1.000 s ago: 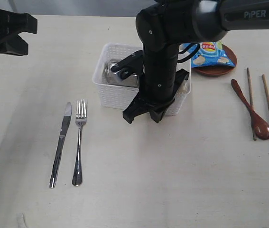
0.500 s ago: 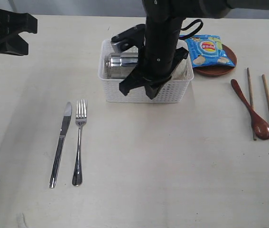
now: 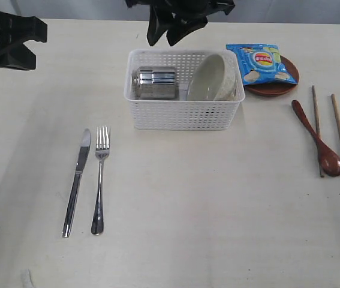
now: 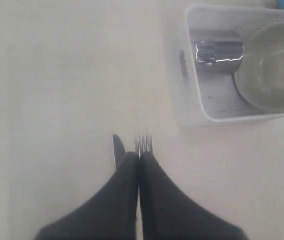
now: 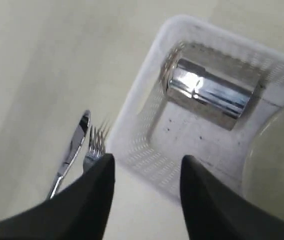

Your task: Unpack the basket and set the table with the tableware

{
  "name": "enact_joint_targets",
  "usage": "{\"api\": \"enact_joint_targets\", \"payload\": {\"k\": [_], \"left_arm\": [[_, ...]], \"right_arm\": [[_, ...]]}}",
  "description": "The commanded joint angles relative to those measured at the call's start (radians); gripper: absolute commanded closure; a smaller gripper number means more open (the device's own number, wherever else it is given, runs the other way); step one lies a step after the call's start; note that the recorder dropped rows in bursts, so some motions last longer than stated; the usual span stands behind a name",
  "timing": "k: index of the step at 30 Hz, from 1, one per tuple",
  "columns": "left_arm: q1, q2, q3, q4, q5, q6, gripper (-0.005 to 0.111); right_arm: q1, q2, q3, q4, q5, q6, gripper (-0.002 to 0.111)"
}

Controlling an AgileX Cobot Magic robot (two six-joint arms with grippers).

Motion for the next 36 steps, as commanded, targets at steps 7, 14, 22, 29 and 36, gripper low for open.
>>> {"api": "enact_joint_targets", "payload": {"k": [7,14,22,29,36], "left_arm": [[0.001,-0.001,0.007,-0.001,-0.006,0.006,0.107],[0.001,-0.001,0.007,-0.003,-0.009,0.006,0.107],[0.001,-0.001,0.007,-0.005,-0.01,0.006,0.107],[0.001,-0.001,0.007,-0.005,-0.01,0.006,0.107],[0.001,-0.001,0.007,-0.005,-0.01,0.006,0.107]], "right_arm": [[-0.1,0.168,-0.033,0.07,-0.006,0.05,0.062],[-0.102,0.221,-0.033,0.08,-0.066,0.057,0.062],[-0.102,0.266,-0.033,0.092,-0.093,0.055,0.062],[-0.102,0.266,-0.033,0.112,-0.111,0.048,0.062],[-0.102,0.266,-0.033,0.11,-0.103,0.048,0.062]]}}
